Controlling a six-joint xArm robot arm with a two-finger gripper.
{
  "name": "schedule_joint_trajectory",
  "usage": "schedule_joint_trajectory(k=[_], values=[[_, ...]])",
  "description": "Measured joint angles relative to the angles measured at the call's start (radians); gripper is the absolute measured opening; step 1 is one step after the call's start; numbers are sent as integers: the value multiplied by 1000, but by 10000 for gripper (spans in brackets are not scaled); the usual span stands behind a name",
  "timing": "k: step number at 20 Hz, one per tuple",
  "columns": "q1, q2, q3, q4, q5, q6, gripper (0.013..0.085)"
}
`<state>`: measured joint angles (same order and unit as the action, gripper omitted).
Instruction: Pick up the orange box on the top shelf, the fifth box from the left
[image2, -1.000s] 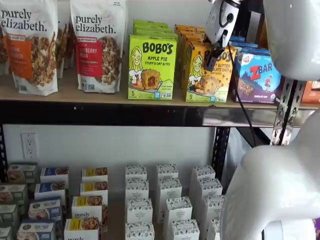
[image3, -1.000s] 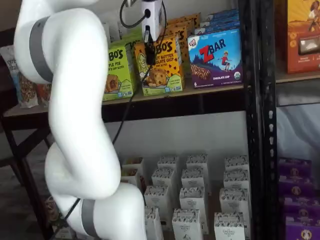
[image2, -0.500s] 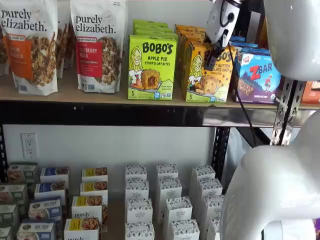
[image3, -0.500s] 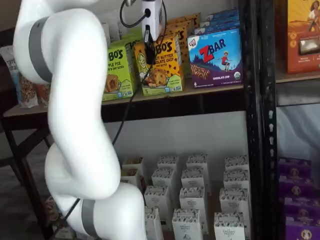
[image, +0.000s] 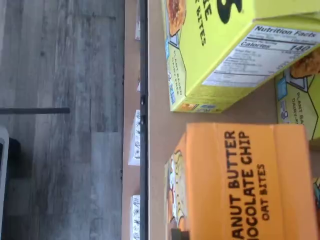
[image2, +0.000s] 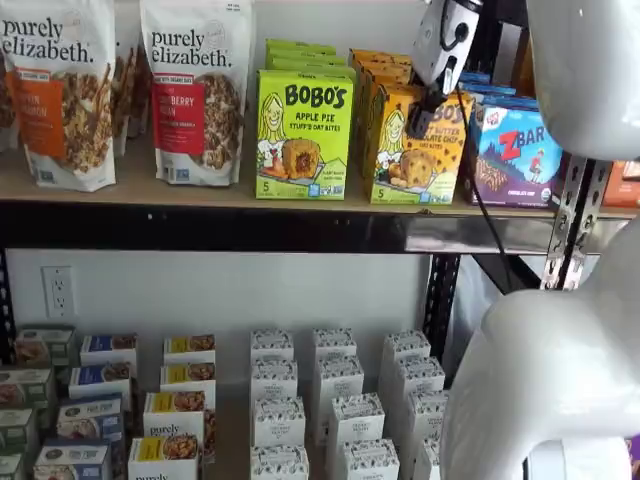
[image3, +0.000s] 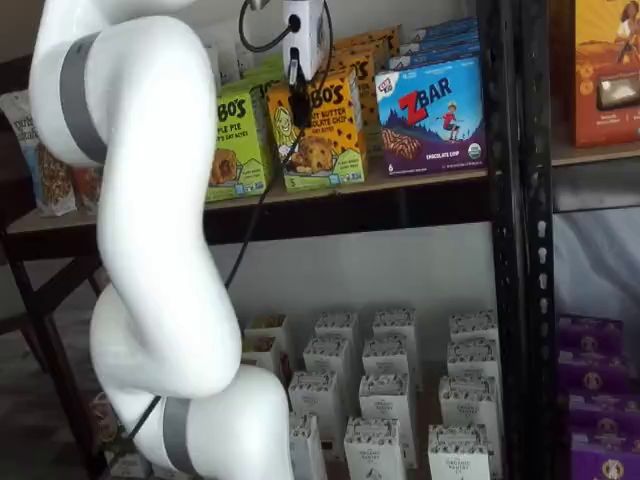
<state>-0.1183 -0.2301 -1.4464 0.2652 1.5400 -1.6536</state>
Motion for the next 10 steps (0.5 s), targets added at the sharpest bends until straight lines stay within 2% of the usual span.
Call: schedule_joint_trajectory(k=[6,10], values=[[-15,-3,-33,26,54,0,410],[-23,-31,-36,18,99,-1,410]])
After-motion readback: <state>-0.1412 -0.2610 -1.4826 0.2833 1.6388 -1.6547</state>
